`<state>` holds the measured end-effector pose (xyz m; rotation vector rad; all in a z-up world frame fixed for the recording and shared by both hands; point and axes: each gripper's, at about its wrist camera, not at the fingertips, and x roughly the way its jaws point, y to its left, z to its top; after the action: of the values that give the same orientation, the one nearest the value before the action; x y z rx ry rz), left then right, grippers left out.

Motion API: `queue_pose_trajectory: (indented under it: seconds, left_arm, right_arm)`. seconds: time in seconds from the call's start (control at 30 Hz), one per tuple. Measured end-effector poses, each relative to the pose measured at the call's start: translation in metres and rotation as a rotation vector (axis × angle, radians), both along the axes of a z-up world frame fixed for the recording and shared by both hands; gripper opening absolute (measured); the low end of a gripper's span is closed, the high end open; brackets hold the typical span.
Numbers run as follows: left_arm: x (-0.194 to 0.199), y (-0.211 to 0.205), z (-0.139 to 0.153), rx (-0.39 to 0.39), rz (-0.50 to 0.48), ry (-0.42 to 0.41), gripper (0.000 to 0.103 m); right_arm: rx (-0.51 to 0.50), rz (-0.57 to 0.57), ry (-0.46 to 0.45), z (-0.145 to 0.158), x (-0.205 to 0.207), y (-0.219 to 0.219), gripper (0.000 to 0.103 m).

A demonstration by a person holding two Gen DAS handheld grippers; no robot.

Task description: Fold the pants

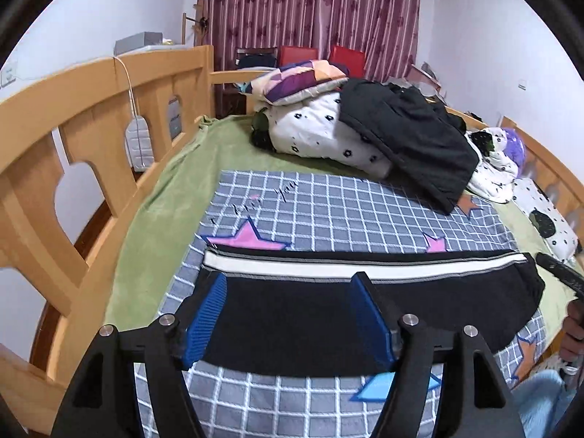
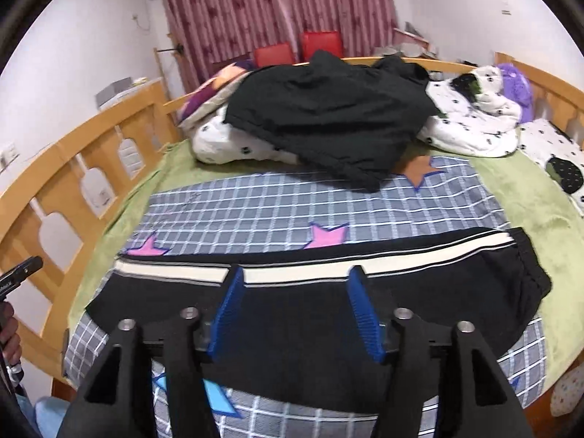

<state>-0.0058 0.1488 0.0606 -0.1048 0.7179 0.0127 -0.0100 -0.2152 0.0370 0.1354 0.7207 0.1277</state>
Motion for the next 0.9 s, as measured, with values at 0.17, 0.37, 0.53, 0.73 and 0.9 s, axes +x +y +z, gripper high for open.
queue_pose_trajectory:
  seconds: [0.17,0.37,0.53,0.73,0.9]
  left_arm:
    - [-0.017,0.019,-0.085,-0.185,0.049,0.049,0.071]
    - [-0.029,0.079,-0.201,-0.398,0.197,0.168,0.057]
    - [-0.011,0.121,-0.234,-0.513,0.272,0.141,0.05]
    - [0.04,0.14,-0.24,-0.486,0.285,0.174,0.042]
    - [0.04,0.165,-0.251,-0.621,0.357,0.142,0.018]
  right_arm:
    - [-0.043,0.037,0.005,-0.043,-0.006,0.011,0.063]
    - [-0.072,-0.006,0.086,-0.071,-0.006,-0.009,0.061]
    - [-0.016,-0.017,0.054,-0.072,-0.004,-0.019,0.061]
    - [-0.029,0.006,0.095,-0.087,0.012,-0.014,0.061]
    - [-0.117,0.013,0.105,-0.099,0.02,-0.006,0.061]
